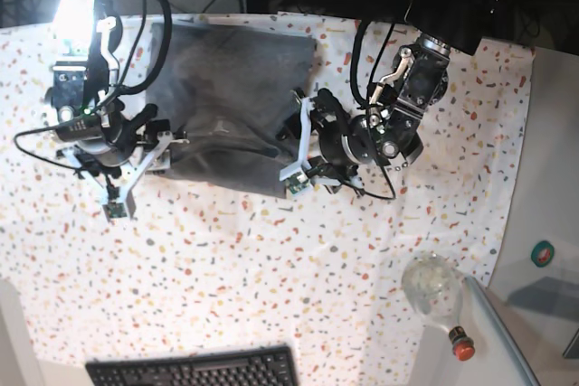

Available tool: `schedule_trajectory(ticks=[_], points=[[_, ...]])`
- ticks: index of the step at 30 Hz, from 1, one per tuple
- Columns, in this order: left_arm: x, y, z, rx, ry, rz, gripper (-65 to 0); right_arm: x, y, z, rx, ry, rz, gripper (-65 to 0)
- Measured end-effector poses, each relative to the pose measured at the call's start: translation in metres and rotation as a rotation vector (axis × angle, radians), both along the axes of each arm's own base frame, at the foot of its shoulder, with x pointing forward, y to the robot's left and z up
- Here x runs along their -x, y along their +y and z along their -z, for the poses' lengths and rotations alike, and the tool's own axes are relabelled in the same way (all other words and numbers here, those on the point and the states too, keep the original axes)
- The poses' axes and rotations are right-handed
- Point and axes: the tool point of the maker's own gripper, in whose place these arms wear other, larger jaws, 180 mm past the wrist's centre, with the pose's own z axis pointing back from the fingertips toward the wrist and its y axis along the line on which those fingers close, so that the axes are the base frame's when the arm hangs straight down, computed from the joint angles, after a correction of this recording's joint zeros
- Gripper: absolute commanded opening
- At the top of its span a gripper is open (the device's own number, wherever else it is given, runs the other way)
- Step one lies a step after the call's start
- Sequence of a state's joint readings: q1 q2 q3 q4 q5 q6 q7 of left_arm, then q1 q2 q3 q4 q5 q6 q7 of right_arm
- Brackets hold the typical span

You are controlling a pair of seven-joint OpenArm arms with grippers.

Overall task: Layout the t-shirt on the table in an organized manner, then fold the t-shirt properly
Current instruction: 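Grasp opposite sides of the shirt with both grippers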

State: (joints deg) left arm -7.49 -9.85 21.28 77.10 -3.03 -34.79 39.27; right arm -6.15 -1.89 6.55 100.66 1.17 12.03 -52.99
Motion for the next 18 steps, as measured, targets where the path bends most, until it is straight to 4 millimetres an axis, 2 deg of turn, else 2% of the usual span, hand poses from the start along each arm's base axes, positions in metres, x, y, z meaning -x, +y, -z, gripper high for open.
schedule_trajectory(ticks=[4,11,12,15,18], points=[[-0.004,-0.012,0.002,0.022,0.015,-0.005,-47.1,0.003,0.000,0.006,-0.003,0.017,0.000,-27.3],[-0.012,-0.016,0.004,0.025,0.025,-0.007,-50.5,0.004,0.001,0.006,-0.004,0.016,0.000,-27.3],[-0.012,-0.018,0.004,0.028,0.024,-0.006,-52.7,0.004,0.001,0.006,-0.003,0.017,0.000,-27.3],[-0.012,-0.020,0.003,0.031,0.024,-0.004,-65.0,0.004,0.000,0.006,-0.002,0.016,0.002,-27.3],[-0.014,-0.018,0.002,0.031,0.023,-0.013,-65.0,0.004,0.000,0.006,-0.003,0.016,0.002,-27.3]])
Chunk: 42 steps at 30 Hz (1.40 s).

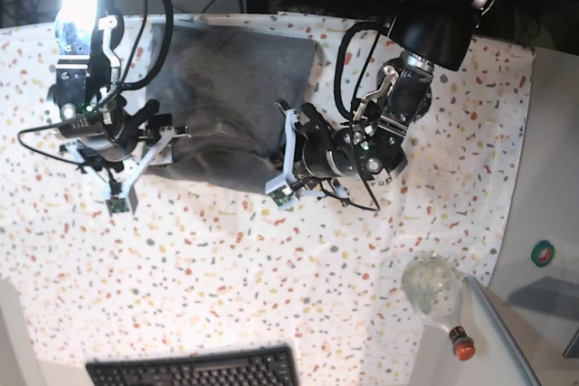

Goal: Layout the t-shirt on the table in an organized manner, then fold the t-shirt properly

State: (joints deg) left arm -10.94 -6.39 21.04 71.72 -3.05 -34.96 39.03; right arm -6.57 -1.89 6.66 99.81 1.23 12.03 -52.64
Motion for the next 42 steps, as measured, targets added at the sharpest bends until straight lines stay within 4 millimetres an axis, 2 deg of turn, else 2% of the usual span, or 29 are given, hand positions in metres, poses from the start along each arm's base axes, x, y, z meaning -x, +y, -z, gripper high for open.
schedule_trajectory(ticks=[6,11,15,17,21,23,35,37,40,42], points=[[0.000,0.002,0.001,-0.003,0.002,-0.002,-65.0,-0.012,0.005,0.005,-0.028,-0.079,0.004,-27.3],[0.008,0.004,0.008,-0.006,0.023,-0.005,-65.0,-0.006,-0.016,0.011,-0.020,-0.101,0.196,-27.3],[0.008,0.005,0.009,-0.006,0.025,-0.007,-65.0,-0.004,-0.019,0.010,-0.019,-0.169,0.237,-27.3],[0.010,0.005,0.009,-0.006,0.028,-0.008,-65.0,-0.004,-0.024,0.009,-0.025,-0.209,0.362,-27.3],[0.012,0.006,0.011,-0.008,0.032,-0.008,-65.0,0.003,-0.008,0.035,-0.059,-0.148,0.378,-27.3],[0.012,0.006,0.011,-0.009,0.032,-0.007,-65.0,0.001,-0.010,0.042,-0.054,-0.129,0.381,-27.3],[0.012,0.003,0.010,-0.008,0.030,-0.002,-65.0,-0.013,-0.010,0.038,-0.052,-0.157,0.380,-27.3],[0.011,0.003,0.010,-0.009,0.028,-0.002,-65.0,-0.007,-0.005,0.038,-0.050,-0.151,0.364,-27.3],[0.011,0.003,0.009,-0.008,0.026,-0.003,-65.0,0.001,0.014,0.044,-0.060,-0.117,0.314,-27.3],[0.010,0.003,0.009,-0.009,0.026,-0.003,-65.0,-0.004,0.019,0.046,-0.068,-0.119,0.305,-27.3]])
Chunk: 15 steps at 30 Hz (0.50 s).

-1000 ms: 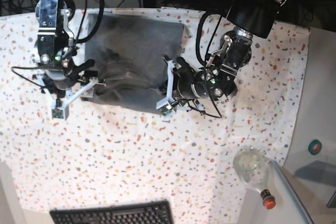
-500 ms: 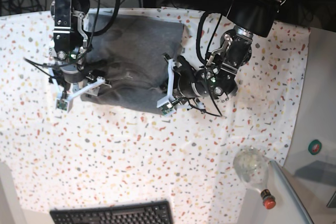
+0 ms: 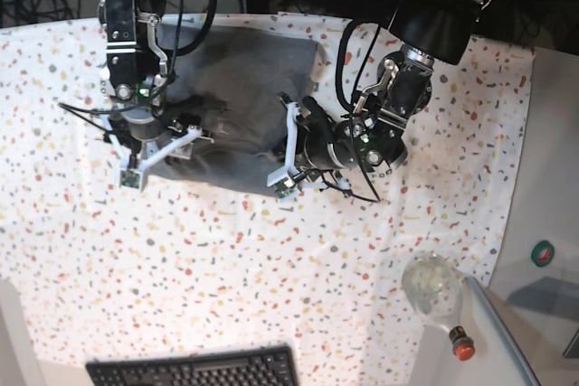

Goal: Layout the t-shirt on the table in an organized manner, then fold the t-shirt properly

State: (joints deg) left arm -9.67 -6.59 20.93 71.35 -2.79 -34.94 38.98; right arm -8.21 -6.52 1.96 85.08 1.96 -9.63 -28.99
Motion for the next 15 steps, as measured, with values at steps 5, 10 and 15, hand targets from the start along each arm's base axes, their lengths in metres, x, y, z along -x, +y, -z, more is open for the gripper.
schedule_trajectory(ticks=[5,10,15], points=[[0.000,0.001,0.000,-0.001,-0.001,-0.002,-65.0,-0.006,0.000,0.012,0.006,0.029,-0.007,-27.5],[0.000,0.002,0.000,-0.002,0.000,-0.002,-65.0,-0.001,0.000,0.016,0.005,0.043,-0.007,-46.1],[0.000,0.001,0.000,-0.001,0.000,-0.002,-65.0,-0.004,-0.002,0.015,0.011,0.037,-0.008,-65.0]])
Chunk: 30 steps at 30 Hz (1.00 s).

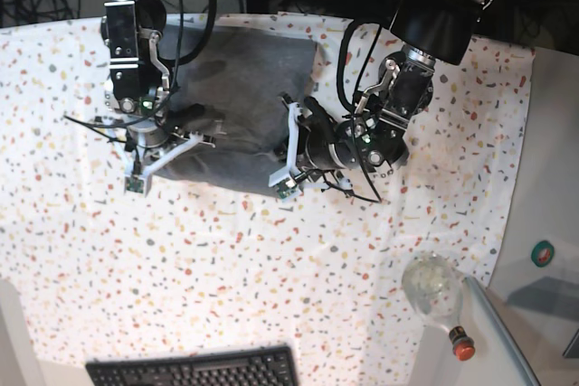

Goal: Layout the t-shirt on the table in an organized manner, then fold the t-shirt properly

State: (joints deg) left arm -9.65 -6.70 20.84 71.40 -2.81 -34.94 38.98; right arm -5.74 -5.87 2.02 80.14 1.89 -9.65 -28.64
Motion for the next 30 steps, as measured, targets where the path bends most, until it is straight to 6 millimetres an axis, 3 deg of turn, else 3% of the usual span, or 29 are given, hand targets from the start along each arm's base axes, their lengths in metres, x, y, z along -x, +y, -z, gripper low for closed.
schedule_trajectory(ticks=[9,20,30], points=[[-0.006,-0.016,-0.033,0.049,-0.099,0.025,-65.0,0.002,-0.022,-0.032,0.013,-0.086,0.062,-65.0],[-0.016,-0.020,-0.040,0.052,-0.119,0.034,-65.0,0.006,-0.023,-0.033,0.013,-0.086,0.064,-65.0],[-0.016,-0.020,-0.025,0.039,-0.069,0.017,-65.0,0.005,-0.023,-0.034,0.013,-0.089,0.066,-65.0]])
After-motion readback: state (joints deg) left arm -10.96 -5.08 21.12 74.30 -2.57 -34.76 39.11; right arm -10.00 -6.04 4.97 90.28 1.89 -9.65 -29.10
